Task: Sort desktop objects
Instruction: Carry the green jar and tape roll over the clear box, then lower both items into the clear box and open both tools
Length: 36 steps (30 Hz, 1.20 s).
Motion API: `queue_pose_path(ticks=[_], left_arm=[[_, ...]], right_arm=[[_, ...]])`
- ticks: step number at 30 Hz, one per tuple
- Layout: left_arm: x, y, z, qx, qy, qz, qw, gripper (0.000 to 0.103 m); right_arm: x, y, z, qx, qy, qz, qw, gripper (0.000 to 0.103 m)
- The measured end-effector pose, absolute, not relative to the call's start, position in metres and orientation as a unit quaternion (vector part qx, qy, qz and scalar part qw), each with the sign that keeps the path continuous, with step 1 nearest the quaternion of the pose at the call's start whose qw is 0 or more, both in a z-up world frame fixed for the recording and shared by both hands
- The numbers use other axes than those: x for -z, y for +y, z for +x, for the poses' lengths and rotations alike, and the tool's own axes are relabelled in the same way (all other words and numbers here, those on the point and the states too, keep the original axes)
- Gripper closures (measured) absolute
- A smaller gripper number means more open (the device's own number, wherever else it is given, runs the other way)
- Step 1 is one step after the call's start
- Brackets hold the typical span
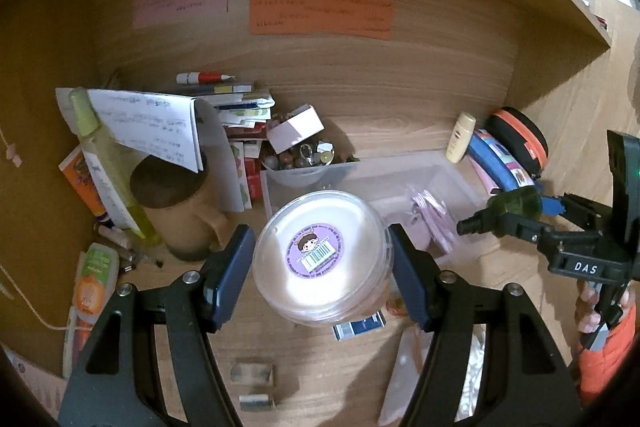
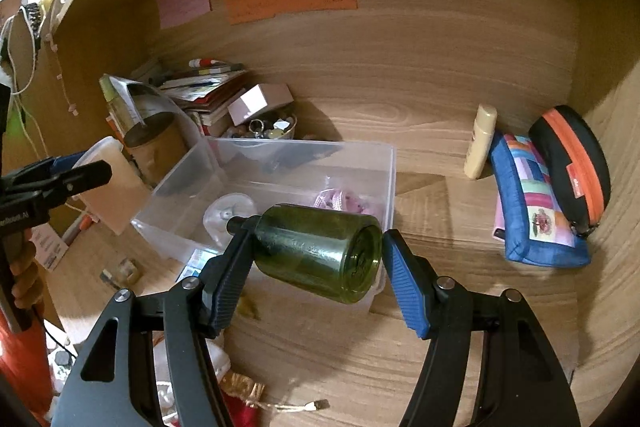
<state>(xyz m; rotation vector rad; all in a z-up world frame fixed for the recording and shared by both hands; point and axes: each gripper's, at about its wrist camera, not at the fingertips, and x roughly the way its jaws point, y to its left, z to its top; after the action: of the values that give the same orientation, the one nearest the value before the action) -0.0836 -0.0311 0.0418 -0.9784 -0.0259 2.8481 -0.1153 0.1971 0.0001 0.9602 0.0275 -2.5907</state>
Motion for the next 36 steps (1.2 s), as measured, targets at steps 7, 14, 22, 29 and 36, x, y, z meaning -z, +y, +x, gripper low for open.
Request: queue_pose_path(ticks=[7, 14, 22, 29, 36], left_arm=[[-0.031, -0.029, -0.110, -0.940, -0.008, -0.337, 0.063, 0.036], [-0.013, -0.029, -0.123, -0.934, 0.001, -0.352, 0.064, 0.036], [0.004, -0.025, -0.130, -0.926, 0.015, -0.371, 0.069, 0.036], [0.006, -0.016, -0.127, -0.929, 0.044, -0.362, 0.064, 0.036], [0.016, -0.011, -0.126, -0.927, 0.067, -0.364, 0.060, 0.036]], right_arm=[[0.013, 0.193, -0.135, 0.913, 0.004, 0.360, 0.189, 0.041], [0.025, 0.185, -0.149, 0.905, 0.010, 0.377, 0.198, 0.041], [0.038, 0.175, -0.155, 0.897, 0.019, 0.388, 0.210, 0.041], [0.044, 0.159, -0.156, 0.893, 0.037, 0.391, 0.218, 0.040], [0.045, 0.159, -0.159, 0.889, 0.026, 0.398, 0.223, 0.040]])
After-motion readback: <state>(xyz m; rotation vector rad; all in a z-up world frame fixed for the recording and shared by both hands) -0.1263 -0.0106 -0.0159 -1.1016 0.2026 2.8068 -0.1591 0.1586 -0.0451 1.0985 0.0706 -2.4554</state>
